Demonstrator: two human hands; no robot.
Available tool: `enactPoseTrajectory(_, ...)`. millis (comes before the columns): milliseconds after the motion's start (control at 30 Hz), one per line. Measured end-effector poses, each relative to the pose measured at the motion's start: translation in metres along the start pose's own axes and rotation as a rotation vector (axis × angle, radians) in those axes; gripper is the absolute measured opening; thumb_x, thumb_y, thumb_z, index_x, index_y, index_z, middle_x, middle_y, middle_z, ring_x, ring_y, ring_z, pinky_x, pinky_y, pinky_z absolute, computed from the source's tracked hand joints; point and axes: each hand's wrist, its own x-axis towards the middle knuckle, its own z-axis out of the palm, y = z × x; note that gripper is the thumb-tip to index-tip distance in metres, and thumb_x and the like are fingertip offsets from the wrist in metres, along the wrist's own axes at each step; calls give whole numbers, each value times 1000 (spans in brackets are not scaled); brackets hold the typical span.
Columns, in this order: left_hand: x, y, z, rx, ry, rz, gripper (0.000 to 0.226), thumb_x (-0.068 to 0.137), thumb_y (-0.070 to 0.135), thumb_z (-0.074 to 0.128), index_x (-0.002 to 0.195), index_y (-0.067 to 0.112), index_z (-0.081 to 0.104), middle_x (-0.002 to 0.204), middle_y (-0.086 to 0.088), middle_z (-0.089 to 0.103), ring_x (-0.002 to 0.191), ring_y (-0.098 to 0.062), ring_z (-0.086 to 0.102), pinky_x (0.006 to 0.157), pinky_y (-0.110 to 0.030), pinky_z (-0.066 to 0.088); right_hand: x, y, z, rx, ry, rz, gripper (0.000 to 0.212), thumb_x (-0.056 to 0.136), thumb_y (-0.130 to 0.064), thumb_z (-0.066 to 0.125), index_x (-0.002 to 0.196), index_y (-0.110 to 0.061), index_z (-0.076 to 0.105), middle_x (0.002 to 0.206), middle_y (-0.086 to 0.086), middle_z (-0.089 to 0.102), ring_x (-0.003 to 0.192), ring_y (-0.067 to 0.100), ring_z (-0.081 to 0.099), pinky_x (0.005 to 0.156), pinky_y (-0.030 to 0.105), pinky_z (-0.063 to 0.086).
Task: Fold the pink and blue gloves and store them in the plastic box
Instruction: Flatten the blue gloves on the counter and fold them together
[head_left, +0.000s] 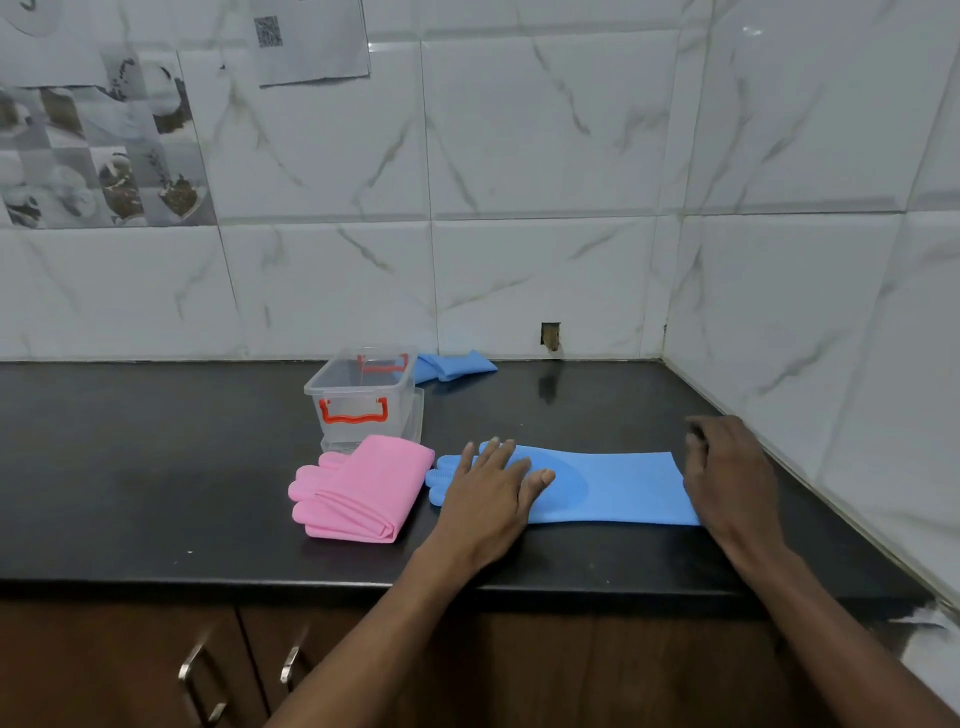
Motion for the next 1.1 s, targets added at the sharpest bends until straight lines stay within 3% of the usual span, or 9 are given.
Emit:
enactPoseTrajectory(67,10,1,-7,-2,55,69,50,102,47,29,137,21,53,154,-3,38,146,-16,24,120,-36,2,5,-8,1,77,34,-115,16,89,-1,58,102,-2,67,97,13,66,87,29,63,78,40,52)
enactPoseTrajectory(167,25,-4,-11,66,-128,168,52,100,45,39,146,23,41,157,-4,32,145,-17,26,121,-38,3,24,-29,13,171,-112,-126,16,88,-5,60,102,-8,68,97,7,67,87,23,63,78,35,51)
enactPoseTrajectory(300,29,-14,5,116,-257,181,59,101,52,23,154,28,17,164,-5,8,151,-19,5,121,-45,-4,68,-73,59,146,-416,-251,26,89,-18,63,114,-12,66,111,6,68,99,21,63,89,35,51)
enactPoseTrajectory(433,28,-18,14,103,-233,178,60,100,53,18,154,29,13,164,-2,5,151,-17,1,121,-42,-8,111,-126,130,91,-622,-375,34,91,-23,60,123,-13,62,128,7,62,117,22,57,100,33,44)
enactPoseTrajectory(600,30,-20,14,56,-227,188,59,100,52,19,154,31,14,164,-1,6,151,-15,1,121,-39,-10,142,-160,225,-123,-838,-506,50,91,-1,45,139,-16,49,160,13,16,140,29,34,111,35,35)
enactPoseTrajectory(700,34,-21,16,33,-236,197,59,98,50,19,154,32,13,164,1,6,151,-14,0,121,-40,-10,154,-162,266,-202,-947,-519,44,93,-2,41,133,-17,53,163,4,-9,147,30,15,115,43,29)
enactPoseTrajectory(833,42,-23,21,47,-264,192,73,85,53,8,154,30,12,164,3,4,150,-12,-3,118,-41,-15,165,-168,296,-344,-907,-614,42,98,-8,31,135,-16,50,164,2,-6,138,34,30,109,49,33)
enactPoseTrajectory(967,45,-25,21,46,-279,202,65,92,48,15,154,29,12,164,4,3,150,-11,-5,118,-38,-15,169,-176,300,-386,-863,-616,48,96,-6,38,144,-7,39,160,5,14,134,31,34,105,50,39)
enactPoseTrajectory(1100,39,-23,19,12,-225,197,59,96,47,22,152,31,19,163,2,11,150,-11,4,121,-38,-8,174,-175,271,-148,-474,-392,29,91,-8,48,117,1,57,121,16,55,111,32,54,86,39,46)
